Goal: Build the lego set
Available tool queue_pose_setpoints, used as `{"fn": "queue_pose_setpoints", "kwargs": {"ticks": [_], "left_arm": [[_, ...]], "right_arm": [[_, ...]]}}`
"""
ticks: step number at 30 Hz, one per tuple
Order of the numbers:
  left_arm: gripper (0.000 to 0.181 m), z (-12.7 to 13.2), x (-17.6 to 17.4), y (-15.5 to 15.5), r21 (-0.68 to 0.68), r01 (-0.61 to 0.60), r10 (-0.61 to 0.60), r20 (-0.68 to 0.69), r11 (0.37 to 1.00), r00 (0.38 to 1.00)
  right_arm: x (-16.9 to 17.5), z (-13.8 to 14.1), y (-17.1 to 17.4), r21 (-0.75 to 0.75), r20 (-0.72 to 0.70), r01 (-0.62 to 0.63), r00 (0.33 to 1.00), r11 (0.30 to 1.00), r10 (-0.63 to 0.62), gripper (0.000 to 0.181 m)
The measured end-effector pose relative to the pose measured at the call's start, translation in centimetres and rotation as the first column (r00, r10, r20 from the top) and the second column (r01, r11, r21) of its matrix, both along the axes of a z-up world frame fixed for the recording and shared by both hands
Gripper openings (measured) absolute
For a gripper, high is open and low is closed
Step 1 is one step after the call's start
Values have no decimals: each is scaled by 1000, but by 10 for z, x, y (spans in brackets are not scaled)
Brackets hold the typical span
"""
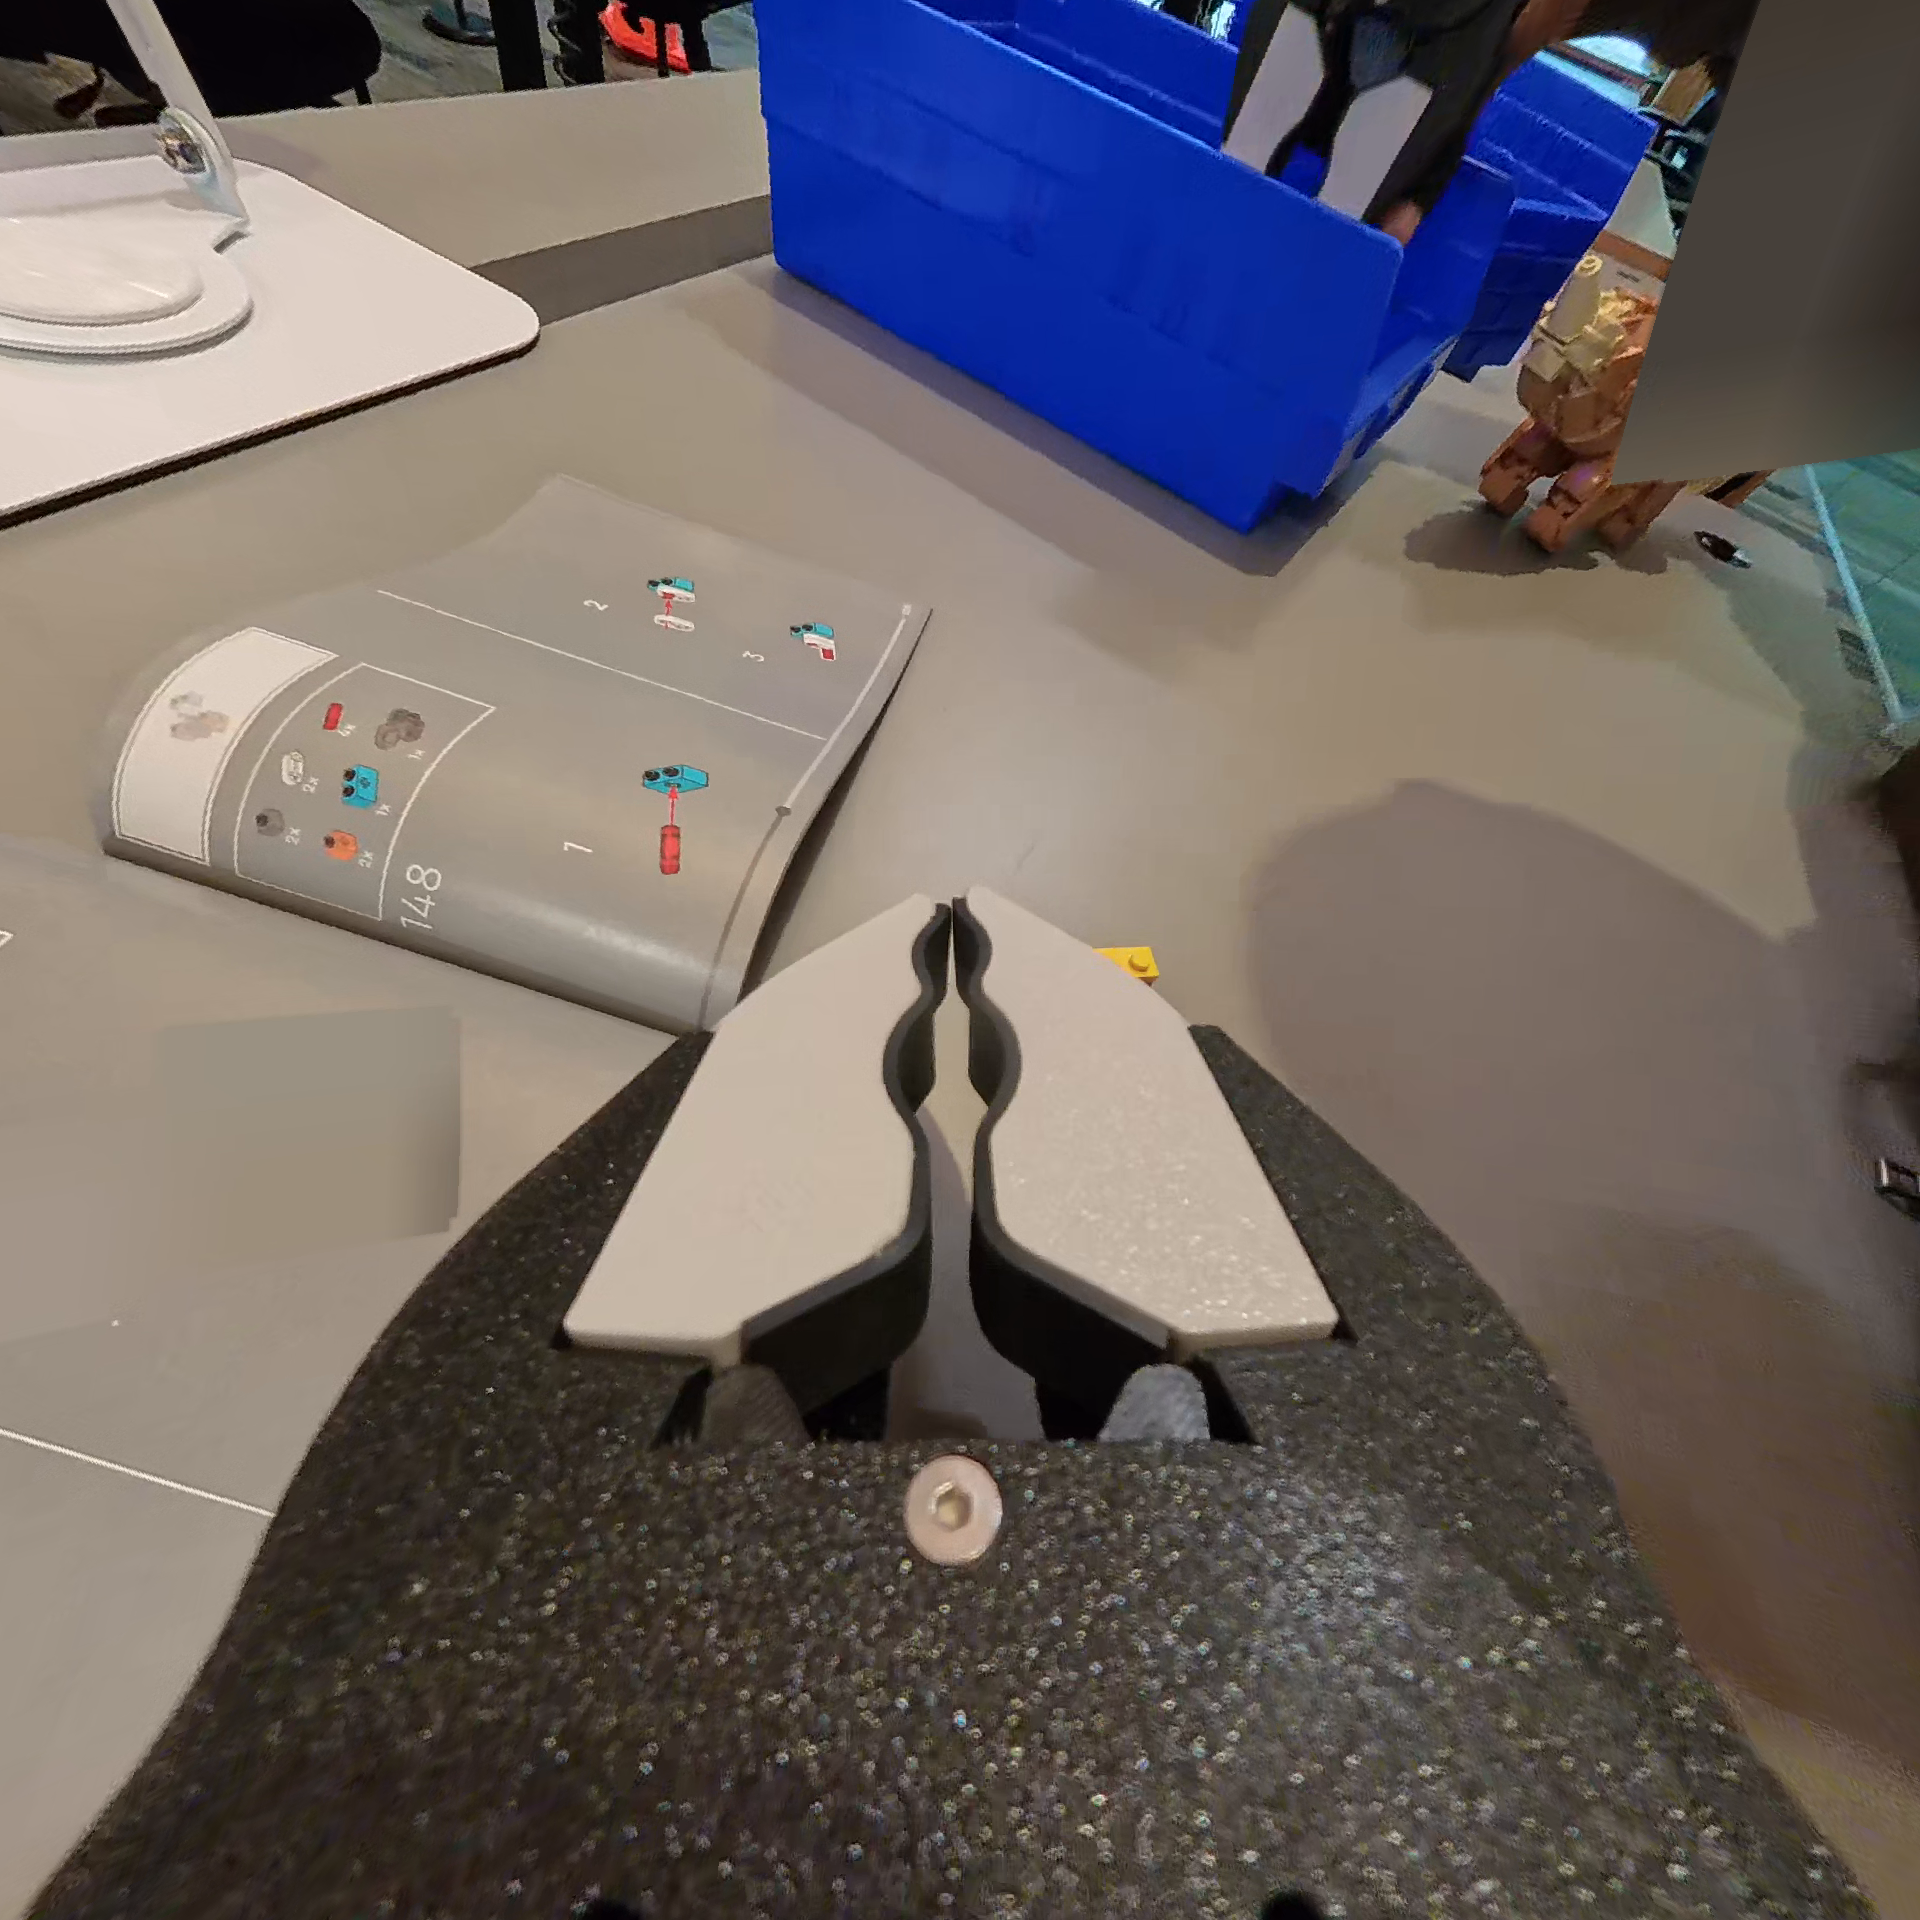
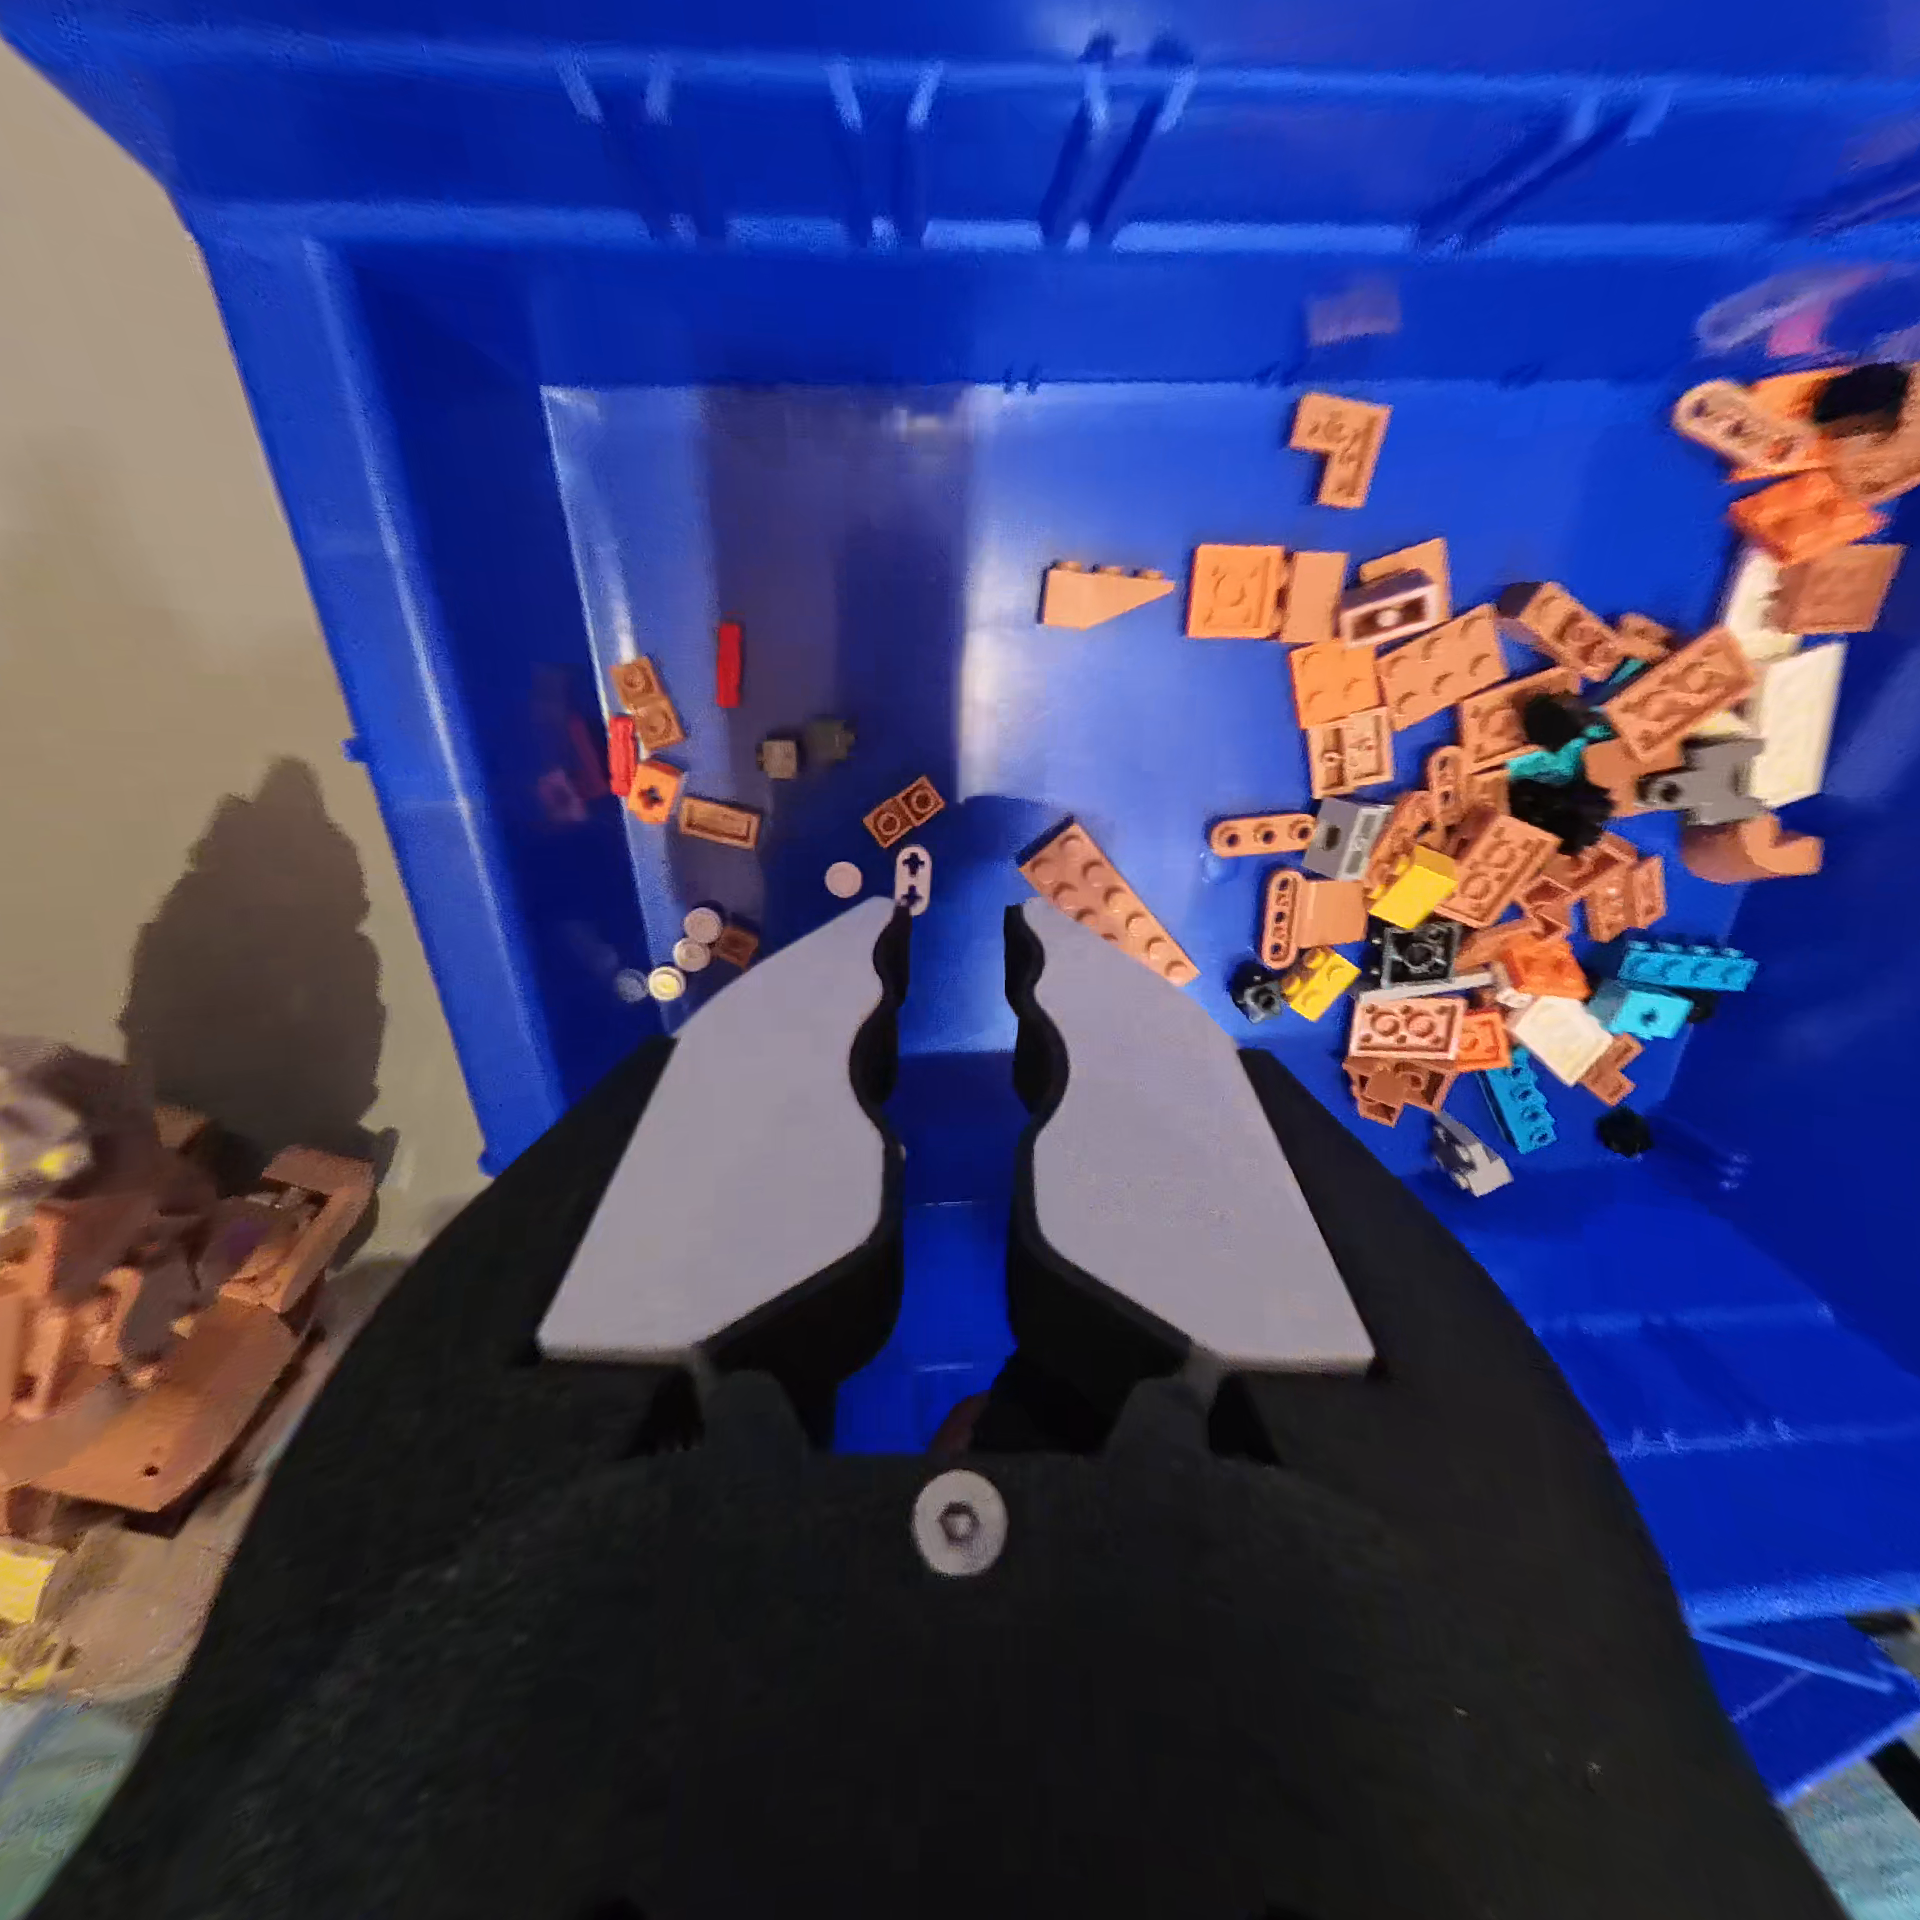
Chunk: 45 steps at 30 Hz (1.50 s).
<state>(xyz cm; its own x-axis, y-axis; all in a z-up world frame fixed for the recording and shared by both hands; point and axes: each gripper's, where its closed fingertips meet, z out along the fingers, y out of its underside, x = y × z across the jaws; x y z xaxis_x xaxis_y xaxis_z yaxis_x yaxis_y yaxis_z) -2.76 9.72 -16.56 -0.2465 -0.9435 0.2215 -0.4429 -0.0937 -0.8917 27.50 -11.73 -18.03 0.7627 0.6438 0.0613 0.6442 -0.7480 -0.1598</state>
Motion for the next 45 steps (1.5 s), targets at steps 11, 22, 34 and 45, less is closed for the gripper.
{"fn": "queue_pose_setpoints", "kwargs": {"ticks": [11,22,34,45], "left_arm": [[0,1,-1,-1,-24,4,-4,1,1000,1000],[0,0,0,-1,-21,9,-9,-2,1000,1000],[0,-1,0,-1,-20,7,-7,-14,1000,1000],[0,1,-3,-5,22,23,-23,21,999,1000]], "right_arm": [[-1,-29,-7,-126,53,-90,994,988,97,16],[-3,-34,-7,-139,34,-97,994,986,102,8],[-115,78,-4,243,-338,71,941,967,16,7],[-228,-4,14,212,-245,196,959,957,-142,8]]}}
